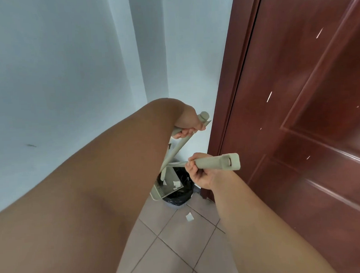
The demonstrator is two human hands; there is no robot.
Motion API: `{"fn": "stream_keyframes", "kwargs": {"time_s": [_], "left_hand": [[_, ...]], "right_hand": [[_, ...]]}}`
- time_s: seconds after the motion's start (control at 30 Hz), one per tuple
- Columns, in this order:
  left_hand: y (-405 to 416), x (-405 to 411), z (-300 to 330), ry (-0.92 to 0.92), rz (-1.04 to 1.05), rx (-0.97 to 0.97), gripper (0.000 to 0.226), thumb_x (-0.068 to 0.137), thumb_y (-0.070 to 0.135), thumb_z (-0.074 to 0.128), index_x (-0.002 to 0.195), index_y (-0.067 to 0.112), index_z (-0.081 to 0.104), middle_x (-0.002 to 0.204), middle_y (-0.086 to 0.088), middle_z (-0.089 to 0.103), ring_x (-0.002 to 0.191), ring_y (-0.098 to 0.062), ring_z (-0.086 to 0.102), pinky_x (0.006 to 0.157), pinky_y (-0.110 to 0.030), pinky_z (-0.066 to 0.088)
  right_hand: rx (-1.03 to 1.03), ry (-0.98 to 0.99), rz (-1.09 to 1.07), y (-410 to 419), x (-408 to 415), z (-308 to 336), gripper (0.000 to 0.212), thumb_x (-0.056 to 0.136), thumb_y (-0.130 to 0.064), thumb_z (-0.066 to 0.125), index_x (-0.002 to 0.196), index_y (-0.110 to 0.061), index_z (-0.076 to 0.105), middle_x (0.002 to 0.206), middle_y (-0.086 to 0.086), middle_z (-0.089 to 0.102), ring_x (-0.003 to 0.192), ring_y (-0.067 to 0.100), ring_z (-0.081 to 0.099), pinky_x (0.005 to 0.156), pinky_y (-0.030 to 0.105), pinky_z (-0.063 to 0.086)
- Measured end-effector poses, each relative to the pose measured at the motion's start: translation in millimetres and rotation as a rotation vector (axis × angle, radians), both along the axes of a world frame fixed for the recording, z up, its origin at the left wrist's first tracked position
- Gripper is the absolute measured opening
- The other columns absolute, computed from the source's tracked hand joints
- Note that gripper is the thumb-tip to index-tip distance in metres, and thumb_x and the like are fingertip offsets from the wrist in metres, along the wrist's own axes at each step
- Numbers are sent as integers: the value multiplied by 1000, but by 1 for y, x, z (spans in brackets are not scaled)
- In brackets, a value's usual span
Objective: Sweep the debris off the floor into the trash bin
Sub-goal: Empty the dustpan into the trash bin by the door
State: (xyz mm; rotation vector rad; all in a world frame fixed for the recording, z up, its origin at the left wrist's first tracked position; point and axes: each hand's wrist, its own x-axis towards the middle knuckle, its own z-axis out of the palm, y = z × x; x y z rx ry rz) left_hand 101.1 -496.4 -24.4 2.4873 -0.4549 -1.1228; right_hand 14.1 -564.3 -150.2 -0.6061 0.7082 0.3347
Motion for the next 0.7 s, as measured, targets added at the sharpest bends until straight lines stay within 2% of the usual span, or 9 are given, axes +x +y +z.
{"fn": "stream_keyframes", "kwargs": {"time_s": [0.23, 0.33, 0.47, 0.7], "left_hand": [[6, 5, -9, 8, 19, 32, 37, 91, 32, 48, 59, 17, 38, 47, 5, 36, 42, -8, 32, 46, -20, 27], [7, 7, -11, 15, 40, 39, 36, 92, 32, 48, 60, 18, 38, 52, 4, 35, 45, -9, 30, 48, -20, 26], [9, 12, -8, 30, 52, 26, 34, 91, 32, 50, 61, 18, 40, 48, 6, 35, 41, -8, 31, 46, -20, 26], [10, 19, -7, 46, 39, 18, 34, 90, 32, 50, 61, 18, 40, 44, 6, 37, 38, -7, 32, 45, -20, 27]], "right_hand": [[-82, 88, 169, -12, -26, -39, 15, 93, -9, 48, 79, -6, 49, 45, 4, 54, 31, 7, 54, 31, 15, 45], [-153, 111, 208, -16, -32, -41, 15, 93, -7, 47, 79, -6, 49, 45, 3, 53, 30, 7, 53, 30, 14, 43], [-238, 121, 236, -23, -29, -35, 13, 92, -6, 48, 79, -8, 47, 51, 3, 49, 30, 8, 51, 29, 14, 42], [-60, 60, 129, -32, -34, -36, 22, 94, -10, 44, 72, -11, 43, 46, 1, 49, 30, 4, 50, 29, 12, 41]]}}
